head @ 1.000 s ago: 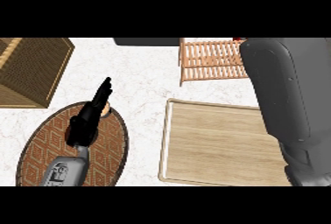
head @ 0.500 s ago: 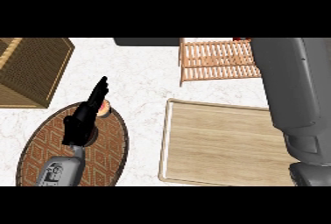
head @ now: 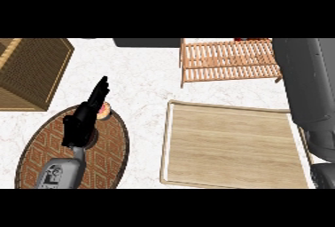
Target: Pick the tomato from the tray and place it in the tiered shelf
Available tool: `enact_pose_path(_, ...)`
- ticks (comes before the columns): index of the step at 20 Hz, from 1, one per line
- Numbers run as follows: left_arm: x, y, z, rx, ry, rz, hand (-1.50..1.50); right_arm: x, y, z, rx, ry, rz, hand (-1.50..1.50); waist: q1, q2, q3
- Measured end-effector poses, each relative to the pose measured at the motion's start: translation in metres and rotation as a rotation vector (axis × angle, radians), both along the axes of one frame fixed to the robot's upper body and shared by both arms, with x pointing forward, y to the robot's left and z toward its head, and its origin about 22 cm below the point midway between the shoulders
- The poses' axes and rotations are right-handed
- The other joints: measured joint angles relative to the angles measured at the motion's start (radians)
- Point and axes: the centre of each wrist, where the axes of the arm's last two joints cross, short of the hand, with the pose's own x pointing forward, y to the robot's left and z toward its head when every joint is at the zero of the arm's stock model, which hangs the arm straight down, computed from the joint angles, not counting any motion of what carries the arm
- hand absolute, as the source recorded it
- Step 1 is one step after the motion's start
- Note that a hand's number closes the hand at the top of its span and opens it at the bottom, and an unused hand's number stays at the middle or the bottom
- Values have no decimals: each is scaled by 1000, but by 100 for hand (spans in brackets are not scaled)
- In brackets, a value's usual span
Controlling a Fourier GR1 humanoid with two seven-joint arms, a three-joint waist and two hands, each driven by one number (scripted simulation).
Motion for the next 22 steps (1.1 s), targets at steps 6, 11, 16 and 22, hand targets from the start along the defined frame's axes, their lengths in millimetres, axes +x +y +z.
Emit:
enact_pose_path(6,-7,-1,-9,2,3,0,0,-11,-7,8,85,-47,11,-150,-2,-1,0)
enact_pose_path(11,-1,-5,-9,-5,1,0,0,-18,-7,18,178,-83,73,-150,-3,0,0)
enact_pose_path(16,-1,-4,-6,4,3,-3,0,-25,-11,34,230,-98,141,-150,-2,-1,0)
enact_pose_path(22,-2,2,-11,5,-4,4,0,-40,-24,62,368,-251,149,-150,-6,-2,1)
